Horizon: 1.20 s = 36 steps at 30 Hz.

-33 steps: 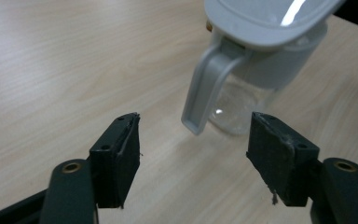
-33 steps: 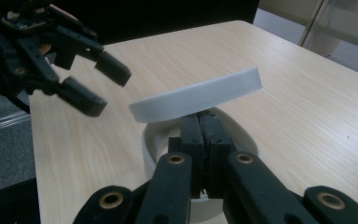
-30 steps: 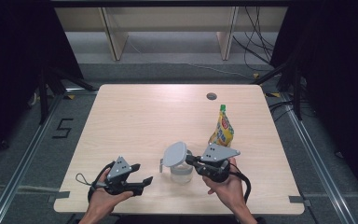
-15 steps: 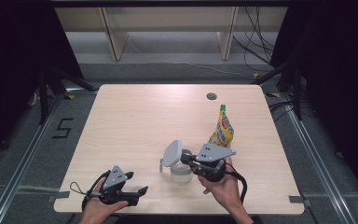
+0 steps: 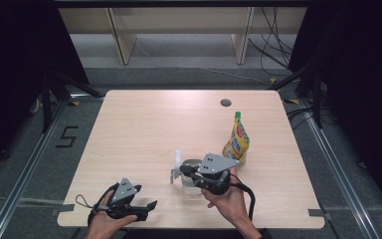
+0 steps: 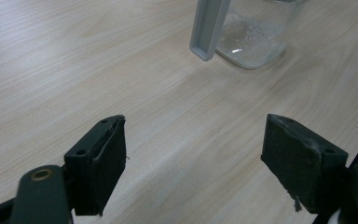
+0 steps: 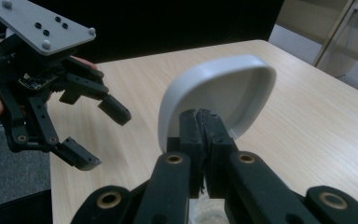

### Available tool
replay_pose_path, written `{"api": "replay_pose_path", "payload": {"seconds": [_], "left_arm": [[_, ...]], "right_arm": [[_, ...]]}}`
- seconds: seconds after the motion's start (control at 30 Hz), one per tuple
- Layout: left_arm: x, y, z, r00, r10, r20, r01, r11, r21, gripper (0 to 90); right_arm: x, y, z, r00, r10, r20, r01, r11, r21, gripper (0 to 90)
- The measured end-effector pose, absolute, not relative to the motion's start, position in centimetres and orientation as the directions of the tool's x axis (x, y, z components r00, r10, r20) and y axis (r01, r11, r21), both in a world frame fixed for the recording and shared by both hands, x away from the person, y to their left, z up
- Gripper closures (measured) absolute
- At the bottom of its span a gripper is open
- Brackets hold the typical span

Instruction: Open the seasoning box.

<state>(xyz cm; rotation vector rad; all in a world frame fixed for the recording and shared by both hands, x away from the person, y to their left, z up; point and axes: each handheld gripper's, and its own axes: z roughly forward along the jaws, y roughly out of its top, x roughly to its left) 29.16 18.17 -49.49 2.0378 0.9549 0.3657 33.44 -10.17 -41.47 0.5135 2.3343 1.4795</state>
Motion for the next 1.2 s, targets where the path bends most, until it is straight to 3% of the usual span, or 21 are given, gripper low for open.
{"api": "replay_pose_path", "payload": {"seconds": [0.23, 0.43, 0.7, 0.8, 0.93, 1.0, 1.2], "left_arm": [[29.2, 18.1, -49.5, 0.673, 0.735, -0.079, 0.486, -0.359, 0.797, 21.2], [29.1, 18.2, -49.4, 0.674, 0.734, -0.082, 0.490, -0.362, 0.793, 21.2], [29.1, 18.2, -49.3, 0.676, 0.733, -0.079, 0.489, -0.366, 0.792, 20.1], [29.0, 18.0, -49.3, 0.670, 0.737, -0.086, 0.492, -0.355, 0.795, 20.2], [29.1, 18.0, -49.3, 0.676, 0.732, -0.078, 0.484, -0.363, 0.796, 20.1], [29.0, 18.0, -49.3, 0.677, 0.732, -0.080, 0.483, -0.360, 0.798, 20.2], [29.1, 18.1, -49.3, 0.677, 0.733, -0.069, 0.488, -0.377, 0.787, 20.2]], "right_arm": [[33.3, -9.7, -41.4, -0.887, 0.454, -0.085, 0.121, 0.406, 0.906, 87.3], [32.8, -12.2, -41.7, -0.856, 0.511, -0.071, 0.150, 0.378, 0.914, 80.1], [31.2, -17.9, -43.8, -0.764, 0.642, -0.062, 0.229, 0.360, 0.905, 70.1], [30.7, -19.7, -44.5, -0.724, 0.690, 0.002, 0.301, 0.313, 0.901, 65.5], [30.7, -21.4, -45.2, -0.671, 0.741, -0.031, 0.295, 0.305, 0.905, 58.5], [30.4, -21.7, -45.4, -0.634, 0.773, 0.017, 0.358, 0.274, 0.892, 55.8], [31.5, -22.8, -46.4, -0.561, 0.828, 0.007, 0.380, 0.250, 0.890, 44.2]]}}
